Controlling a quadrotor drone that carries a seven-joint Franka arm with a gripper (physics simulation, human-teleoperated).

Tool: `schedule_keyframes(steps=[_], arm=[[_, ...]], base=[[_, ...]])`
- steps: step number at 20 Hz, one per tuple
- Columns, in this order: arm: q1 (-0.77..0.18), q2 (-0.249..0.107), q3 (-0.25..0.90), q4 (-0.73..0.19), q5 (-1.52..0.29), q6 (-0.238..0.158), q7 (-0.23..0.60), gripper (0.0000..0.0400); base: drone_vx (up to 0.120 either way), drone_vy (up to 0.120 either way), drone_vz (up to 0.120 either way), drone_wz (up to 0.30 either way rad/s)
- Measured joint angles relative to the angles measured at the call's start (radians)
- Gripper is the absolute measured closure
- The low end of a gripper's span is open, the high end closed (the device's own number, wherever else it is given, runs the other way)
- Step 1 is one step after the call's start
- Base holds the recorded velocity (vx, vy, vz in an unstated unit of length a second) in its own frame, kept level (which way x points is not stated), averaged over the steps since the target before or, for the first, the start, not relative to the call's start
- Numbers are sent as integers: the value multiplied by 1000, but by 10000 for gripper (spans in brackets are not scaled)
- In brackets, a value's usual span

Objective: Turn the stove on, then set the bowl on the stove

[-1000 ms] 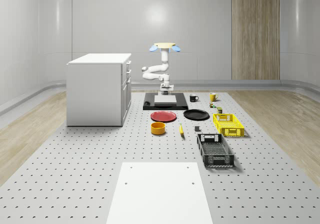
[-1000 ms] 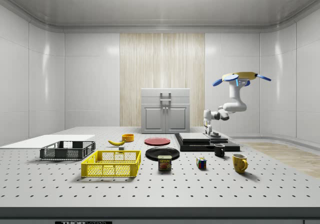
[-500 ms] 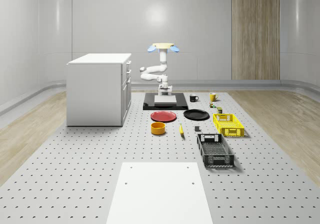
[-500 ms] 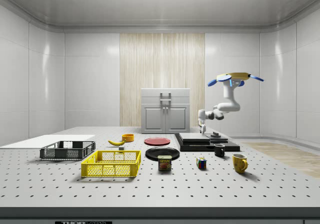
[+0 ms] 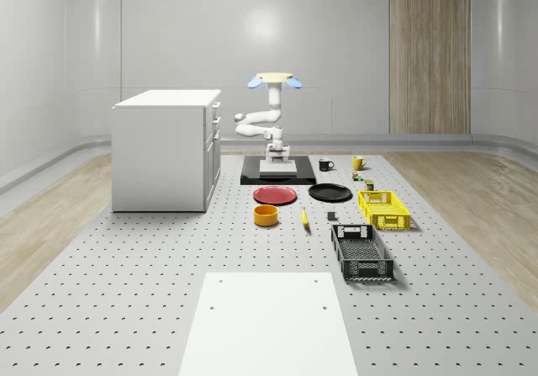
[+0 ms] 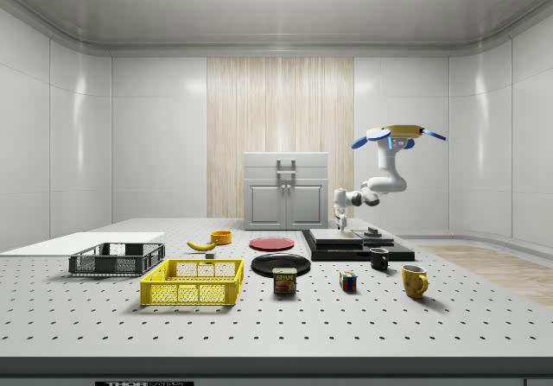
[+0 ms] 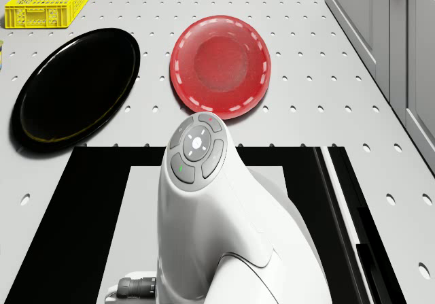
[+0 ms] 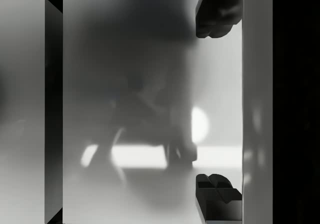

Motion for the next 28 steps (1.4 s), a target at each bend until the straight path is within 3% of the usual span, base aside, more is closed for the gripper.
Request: schedule_keyframes(steps=[4,28], arm=[[-2,-5,1,0,2,5,2,0],[-13,-32,4,2,15,29,10,0]], base=[[120,-70,0,0],[120,0,0,0]])
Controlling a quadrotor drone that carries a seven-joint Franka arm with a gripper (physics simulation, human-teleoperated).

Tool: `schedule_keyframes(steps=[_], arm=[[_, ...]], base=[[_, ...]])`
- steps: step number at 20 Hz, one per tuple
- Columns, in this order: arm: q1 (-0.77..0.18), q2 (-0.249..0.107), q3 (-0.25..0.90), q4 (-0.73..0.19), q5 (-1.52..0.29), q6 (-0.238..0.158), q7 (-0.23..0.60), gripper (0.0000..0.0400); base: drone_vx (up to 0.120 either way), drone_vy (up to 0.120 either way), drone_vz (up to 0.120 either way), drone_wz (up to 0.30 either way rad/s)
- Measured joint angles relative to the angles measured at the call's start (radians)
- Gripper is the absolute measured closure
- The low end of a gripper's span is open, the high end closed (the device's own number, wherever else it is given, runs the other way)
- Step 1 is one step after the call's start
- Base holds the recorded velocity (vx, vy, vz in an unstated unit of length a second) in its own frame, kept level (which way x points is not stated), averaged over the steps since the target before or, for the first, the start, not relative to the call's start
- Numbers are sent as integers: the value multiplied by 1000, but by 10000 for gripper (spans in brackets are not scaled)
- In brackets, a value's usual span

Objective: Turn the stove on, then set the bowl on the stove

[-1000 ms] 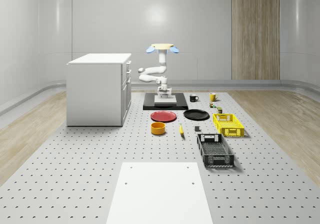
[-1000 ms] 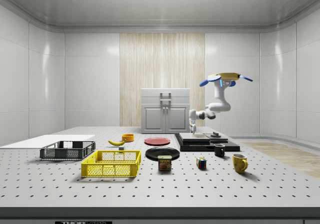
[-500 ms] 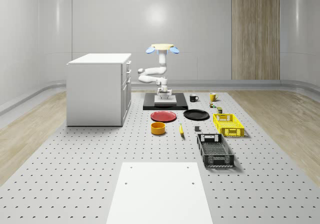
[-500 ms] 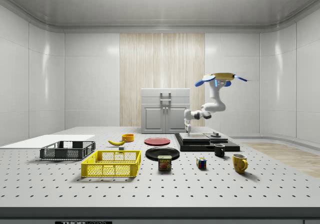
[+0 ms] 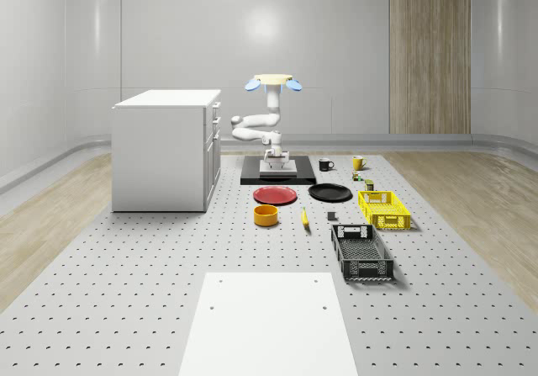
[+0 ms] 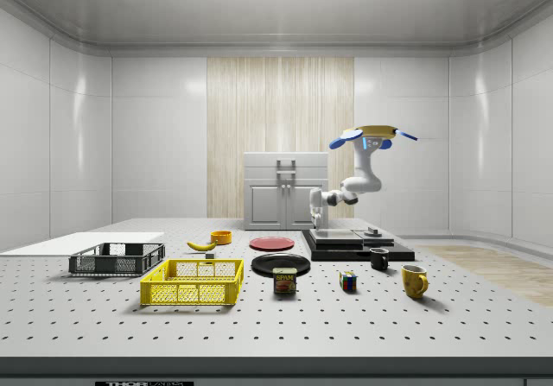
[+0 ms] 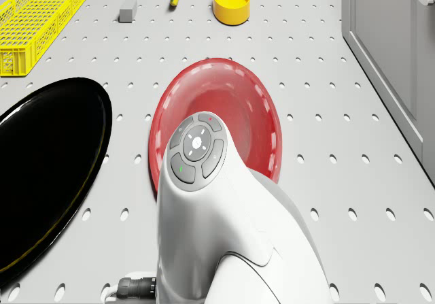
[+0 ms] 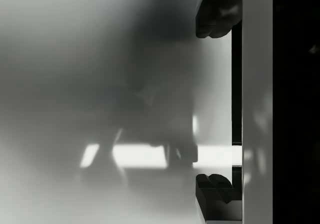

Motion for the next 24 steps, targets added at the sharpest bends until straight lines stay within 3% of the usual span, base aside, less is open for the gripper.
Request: schedule_keyframes(steps=[24], arm=[[-8,-20,2,1,9,19,6,0]], base=[[120,0,0,0]])
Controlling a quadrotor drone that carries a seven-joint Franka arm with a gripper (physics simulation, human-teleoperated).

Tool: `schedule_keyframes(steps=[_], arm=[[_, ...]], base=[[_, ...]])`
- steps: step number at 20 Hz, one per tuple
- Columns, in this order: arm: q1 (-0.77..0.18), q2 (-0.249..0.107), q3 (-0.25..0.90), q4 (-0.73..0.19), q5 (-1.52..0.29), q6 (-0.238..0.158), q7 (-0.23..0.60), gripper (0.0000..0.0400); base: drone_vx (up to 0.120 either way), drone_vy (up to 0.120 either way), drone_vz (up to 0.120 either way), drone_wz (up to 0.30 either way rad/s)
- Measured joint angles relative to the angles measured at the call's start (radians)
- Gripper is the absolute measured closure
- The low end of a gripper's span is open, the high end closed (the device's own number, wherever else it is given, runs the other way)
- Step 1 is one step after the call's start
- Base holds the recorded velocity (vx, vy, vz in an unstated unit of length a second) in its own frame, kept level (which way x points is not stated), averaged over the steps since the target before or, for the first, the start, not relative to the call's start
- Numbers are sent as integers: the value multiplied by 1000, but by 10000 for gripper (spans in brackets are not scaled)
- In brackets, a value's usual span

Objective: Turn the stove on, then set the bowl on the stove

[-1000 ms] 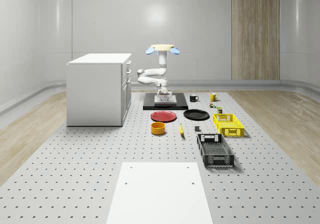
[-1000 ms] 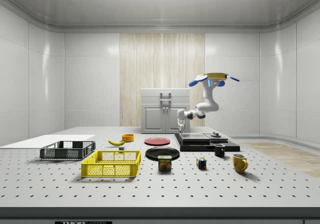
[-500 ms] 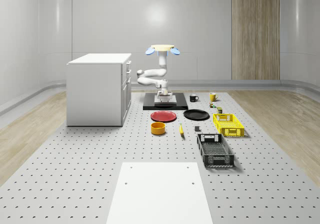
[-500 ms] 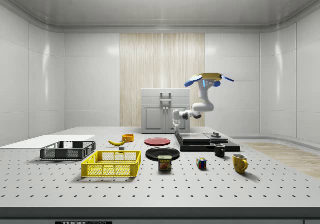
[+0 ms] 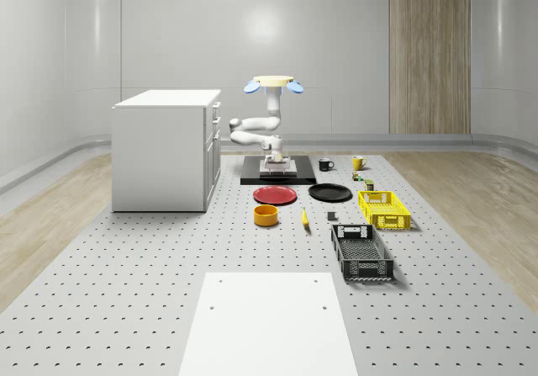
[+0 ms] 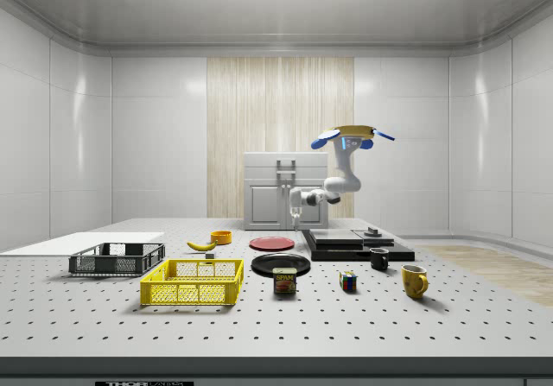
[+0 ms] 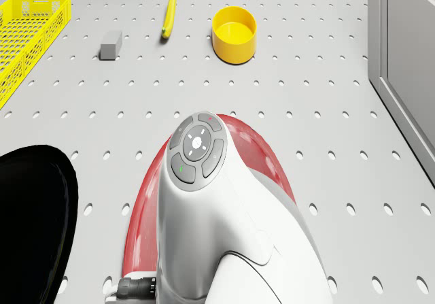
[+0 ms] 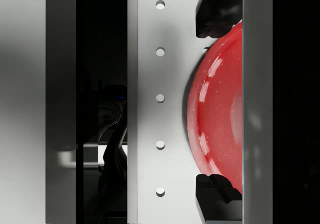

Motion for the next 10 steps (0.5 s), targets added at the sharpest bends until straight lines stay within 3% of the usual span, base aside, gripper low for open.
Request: schedule_keyframes(steps=[10], arm=[[-3,-7,1,0,3,6,2,0]], base=[[120,0,0,0]])
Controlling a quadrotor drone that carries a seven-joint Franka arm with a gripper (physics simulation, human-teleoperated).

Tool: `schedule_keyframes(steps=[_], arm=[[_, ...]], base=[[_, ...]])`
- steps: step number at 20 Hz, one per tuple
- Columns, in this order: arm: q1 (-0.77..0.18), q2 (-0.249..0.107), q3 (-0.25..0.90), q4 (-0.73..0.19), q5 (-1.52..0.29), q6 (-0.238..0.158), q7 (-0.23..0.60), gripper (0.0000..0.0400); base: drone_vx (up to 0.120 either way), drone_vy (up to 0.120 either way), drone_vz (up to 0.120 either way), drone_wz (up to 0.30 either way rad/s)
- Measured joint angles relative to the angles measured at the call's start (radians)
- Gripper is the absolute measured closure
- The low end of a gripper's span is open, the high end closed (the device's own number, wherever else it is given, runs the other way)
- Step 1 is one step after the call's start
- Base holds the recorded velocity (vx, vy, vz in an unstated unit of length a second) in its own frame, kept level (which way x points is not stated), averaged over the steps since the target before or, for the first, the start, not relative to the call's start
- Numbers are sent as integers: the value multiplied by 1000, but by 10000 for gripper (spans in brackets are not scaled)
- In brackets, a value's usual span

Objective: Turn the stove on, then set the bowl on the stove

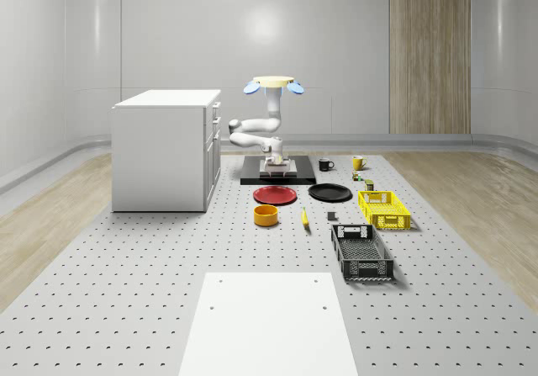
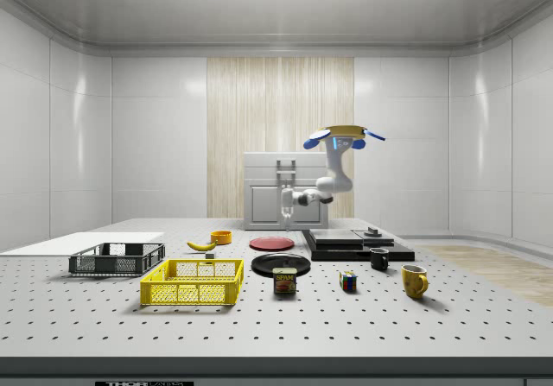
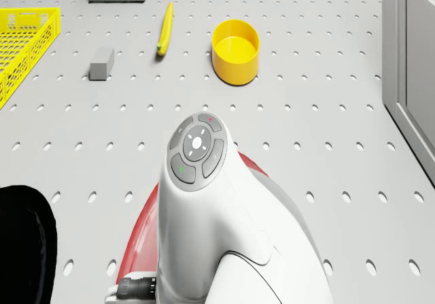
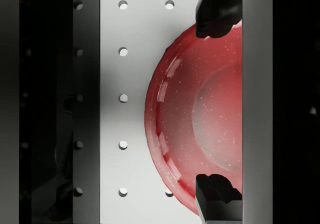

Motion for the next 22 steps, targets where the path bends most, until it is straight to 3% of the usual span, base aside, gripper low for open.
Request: schedule_keyframes(steps=[22], arm=[[-5,-13,1,1,6,12,4,0]], base=[[120,-9,0,0]])
